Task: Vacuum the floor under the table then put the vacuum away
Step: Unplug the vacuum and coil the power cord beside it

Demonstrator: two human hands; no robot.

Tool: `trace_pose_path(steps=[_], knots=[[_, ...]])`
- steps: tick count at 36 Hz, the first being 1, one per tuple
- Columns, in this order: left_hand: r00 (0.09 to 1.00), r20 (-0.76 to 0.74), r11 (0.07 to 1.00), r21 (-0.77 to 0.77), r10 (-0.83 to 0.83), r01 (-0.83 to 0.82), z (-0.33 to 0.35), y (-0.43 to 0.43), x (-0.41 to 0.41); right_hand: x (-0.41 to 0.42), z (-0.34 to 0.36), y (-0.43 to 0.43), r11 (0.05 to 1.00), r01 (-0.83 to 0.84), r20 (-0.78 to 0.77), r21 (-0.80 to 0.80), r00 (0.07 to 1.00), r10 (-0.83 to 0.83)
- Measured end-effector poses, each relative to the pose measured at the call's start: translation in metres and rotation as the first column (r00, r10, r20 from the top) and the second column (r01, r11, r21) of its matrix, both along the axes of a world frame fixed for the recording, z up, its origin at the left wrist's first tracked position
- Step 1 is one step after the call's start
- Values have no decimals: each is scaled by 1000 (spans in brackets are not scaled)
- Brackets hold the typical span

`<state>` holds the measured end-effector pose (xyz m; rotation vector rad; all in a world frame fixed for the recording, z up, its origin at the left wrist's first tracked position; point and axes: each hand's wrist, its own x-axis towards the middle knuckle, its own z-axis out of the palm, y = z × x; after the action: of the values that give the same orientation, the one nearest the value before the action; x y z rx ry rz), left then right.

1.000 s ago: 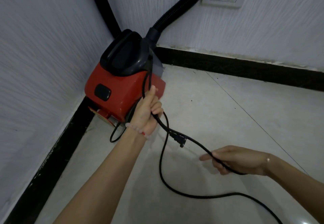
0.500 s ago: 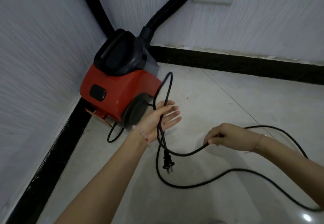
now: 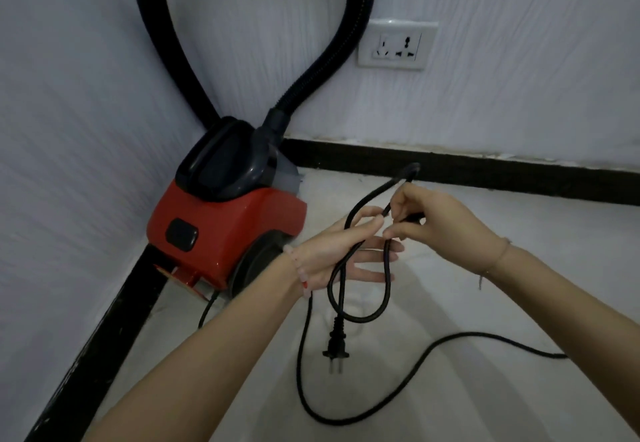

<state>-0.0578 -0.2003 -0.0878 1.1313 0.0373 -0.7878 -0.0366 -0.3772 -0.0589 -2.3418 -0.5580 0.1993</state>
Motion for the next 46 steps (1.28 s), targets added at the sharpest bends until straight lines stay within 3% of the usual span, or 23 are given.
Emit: trace_pose_path(steps=[5,10,13,15,20,23,27,29,35,40,46], knots=[[990,140,995,95,-35,22,40,-7,22,12,22,-1,989,96,83,109,991,-105],[974,227,988,152,2,-38,67,2,41,23,24,-21,931,208,-78,300,978,-194],[971,136,981,-45,196,-191,80,15,50,22,15,-36,926,225,-185,302,967,-175],[945,39,919,-249,326,-307,85,26,54,18,7,-41,923,250,-236,294,954,-184],[872,-96,764,-443,480,-470,71,35,47,6,-7,-36,926,267,-157,265,960,-232],[833,-173,735,-401,526,-547,49,27,39,-4,-5,-19,939,235,-45,252,972,-232],[882,-11,880,-64,471,-471,23,21,26,-19,6,8,956,171,76,239,978,-194],[908,-3,908,-6,419,-419,16,20,18,-23,11,18,966,134,117,220,980,-162],[954,18,946,-139,298,-293,8,20,2,-27,5,34,998,57,147,20,987,-60],[948,-24,903,-299,318,-310,0,14,-4,-28,-7,34,986,136,-55,97,990,-132],[883,-69,862,-191,465,-469,-3,-10,-5,-34,-21,38,987,153,-144,47,979,-145]])
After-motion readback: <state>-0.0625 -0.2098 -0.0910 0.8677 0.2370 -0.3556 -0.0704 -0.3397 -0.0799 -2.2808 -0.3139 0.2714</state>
